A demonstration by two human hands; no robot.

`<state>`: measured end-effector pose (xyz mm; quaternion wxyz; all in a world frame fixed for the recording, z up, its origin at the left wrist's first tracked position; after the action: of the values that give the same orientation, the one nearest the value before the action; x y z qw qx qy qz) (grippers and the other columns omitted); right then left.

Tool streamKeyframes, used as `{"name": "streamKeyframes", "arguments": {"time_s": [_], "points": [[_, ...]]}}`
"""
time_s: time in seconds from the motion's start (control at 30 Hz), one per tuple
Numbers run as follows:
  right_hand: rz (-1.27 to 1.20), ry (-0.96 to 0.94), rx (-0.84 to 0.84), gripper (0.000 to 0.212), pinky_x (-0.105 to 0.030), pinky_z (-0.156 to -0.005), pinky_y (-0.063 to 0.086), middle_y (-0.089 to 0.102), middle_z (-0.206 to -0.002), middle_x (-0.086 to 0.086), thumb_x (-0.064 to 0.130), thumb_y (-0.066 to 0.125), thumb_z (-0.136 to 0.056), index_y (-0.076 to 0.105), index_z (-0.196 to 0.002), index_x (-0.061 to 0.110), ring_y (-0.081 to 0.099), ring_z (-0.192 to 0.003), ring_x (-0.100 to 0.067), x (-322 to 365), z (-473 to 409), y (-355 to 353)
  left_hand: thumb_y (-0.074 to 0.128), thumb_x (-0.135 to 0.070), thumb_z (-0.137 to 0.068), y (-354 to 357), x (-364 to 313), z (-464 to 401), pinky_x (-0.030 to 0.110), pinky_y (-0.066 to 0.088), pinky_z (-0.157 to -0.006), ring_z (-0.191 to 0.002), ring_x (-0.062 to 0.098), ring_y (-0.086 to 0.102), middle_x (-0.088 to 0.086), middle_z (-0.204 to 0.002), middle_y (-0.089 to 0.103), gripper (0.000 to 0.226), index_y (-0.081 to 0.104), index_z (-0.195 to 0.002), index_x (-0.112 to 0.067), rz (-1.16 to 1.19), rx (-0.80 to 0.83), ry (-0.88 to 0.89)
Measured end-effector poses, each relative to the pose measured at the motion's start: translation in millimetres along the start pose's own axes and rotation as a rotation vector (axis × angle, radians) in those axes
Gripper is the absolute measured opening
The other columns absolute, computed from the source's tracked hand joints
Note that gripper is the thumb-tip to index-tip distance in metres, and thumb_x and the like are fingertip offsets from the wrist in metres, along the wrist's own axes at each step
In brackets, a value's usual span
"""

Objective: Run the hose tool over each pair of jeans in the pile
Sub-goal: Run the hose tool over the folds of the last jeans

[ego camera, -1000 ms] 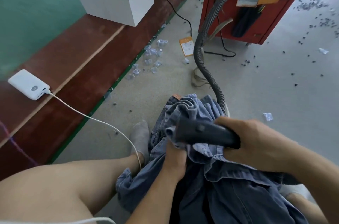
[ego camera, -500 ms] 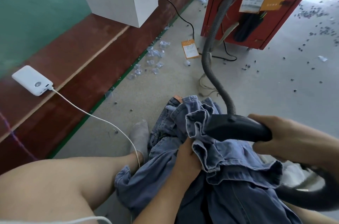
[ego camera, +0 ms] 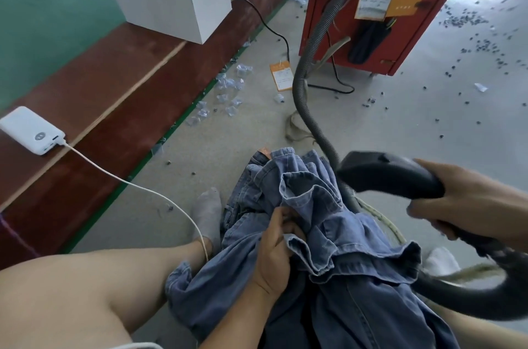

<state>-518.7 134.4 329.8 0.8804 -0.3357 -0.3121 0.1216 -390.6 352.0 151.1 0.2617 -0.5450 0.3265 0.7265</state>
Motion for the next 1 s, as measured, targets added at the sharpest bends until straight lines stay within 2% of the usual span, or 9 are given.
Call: {"name": "streamKeyframes", "arguments": {"time_s": [0.13,0.27,0.4,0.53,0.63,0.8,0.87,0.93,1.0], "points": [[0.078,0.035,0.184,0.027,-0.027,-0.043,0.047,0.061,-0.054,0.002,0.010,0.068,-0.080,0.061,-0.092,0.034,0.055,-0.043,-0.014,1.0,-12.9,26.2,0.050,-0.048,-0.080,-1.5,5.9,-0.4,0.032,0.047,-0.066,-0.069,0.020,0.055,0.007,-0.074,0.060,0.065,0.048,-0.143,-0.031,-0.058,-0.014,-0.030],[0.011,-0.029,0.009,0.024,-0.024,-0.041,0.044,0.058,-0.051,0.002,0.008,0.071,-0.084,0.061,-0.094,0.027,0.053,-0.040,-0.013,8.3,-22.9,35.0,0.050,-0.030,-0.079,-4.6,6.0,0.0,0.029,0.041,-0.064,-0.066,0.016,0.046,0.000,-0.069,0.052,0.065,0.057,-0.144,-0.033,-0.176,0.095,0.005],[-0.092,-0.089,-0.148,0.033,-0.026,-0.038,0.044,0.063,-0.051,-0.007,0.012,0.074,-0.082,0.061,-0.099,0.037,0.054,-0.038,-0.017,5.1,-15.1,11.3,0.051,-0.021,-0.085,-1.1,1.2,4.4,0.023,0.044,-0.067,-0.066,0.003,0.050,-0.017,-0.069,0.055,0.068,0.049,-0.150,-0.041,-0.372,0.151,0.085],[0.037,-0.029,0.039,0.037,-0.028,-0.039,0.044,0.063,-0.050,-0.007,0.016,0.070,-0.082,0.059,-0.099,0.047,0.052,-0.036,-0.015,2.1,-5.8,8.1,0.050,-0.017,-0.085,10.9,-6.0,14.2,0.020,0.051,-0.075,-0.075,-0.002,0.060,-0.020,-0.083,0.066,0.063,0.058,-0.144,-0.036,-0.366,0.149,0.162],[0.123,-0.017,0.146,0.033,-0.024,-0.042,0.044,0.060,-0.056,0.000,0.011,0.070,-0.081,0.059,-0.084,0.043,0.051,-0.039,-0.010,11.7,-15.1,34.4,0.047,-0.022,-0.087,6.1,0.8,18.8,0.038,0.055,-0.092,-0.101,0.011,0.068,-0.011,-0.108,0.072,0.049,0.069,-0.131,-0.021,-0.317,0.083,0.158],[0.061,-0.098,-0.025,0.025,-0.019,-0.041,0.043,0.062,-0.057,0.002,0.012,0.074,-0.082,0.060,-0.089,0.032,0.053,-0.041,-0.006,24.9,-29.2,48.5,0.049,-0.025,-0.086,1.9,5.8,37.0,0.039,0.046,-0.094,-0.106,0.013,0.048,-0.006,-0.114,0.051,0.033,0.069,-0.111,-0.019,-0.854,-0.023,0.253],[0.016,-0.096,-0.128,0.029,-0.020,-0.038,0.042,0.063,-0.052,0.003,0.012,0.074,-0.083,0.058,-0.089,0.035,0.053,-0.037,-0.009,20.7,-26.5,33.2,0.053,-0.024,-0.085,5.1,4.6,38.4,0.045,0.034,-0.116,-0.136,0.018,0.035,-0.001,-0.142,0.042,0.027,0.069,-0.106,-0.019,-0.954,-0.028,0.292],[0.023,-0.077,-0.164,0.034,-0.026,-0.037,0.044,0.064,-0.051,-0.005,0.013,0.074,-0.084,0.056,-0.088,0.042,0.054,-0.036,-0.015,13.6,-20.8,17.7,0.055,-0.016,-0.085,3.4,-1.3,31.7,0.038,0.015,-0.127,-0.155,0.016,0.019,0.001,-0.163,0.032,0.028,0.073,-0.105,-0.012,-0.745,0.046,0.232],[0.061,-0.043,-0.151,0.036,-0.032,-0.039,0.048,0.064,-0.051,-0.010,0.014,0.074,-0.084,0.055,-0.088,0.044,0.056,-0.037,-0.019,6.1,-16.0,9.2,0.049,-0.015,-0.082,-4.1,-18.3,18.8,0.042,0.034,-0.121,-0.143,0.020,0.047,0.007,-0.150,0.056,0.039,0.072,-0.113,-0.007,-0.218,0.081,-0.006]]}}
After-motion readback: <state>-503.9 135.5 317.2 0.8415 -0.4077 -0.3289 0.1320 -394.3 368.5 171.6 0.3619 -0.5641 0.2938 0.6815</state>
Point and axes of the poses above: each hand's wrist, its own z-axis away from the middle knuckle, its own y-axis out of the palm, x = y × z, the point moved 2 cm from there along -z, towards the middle knuckle
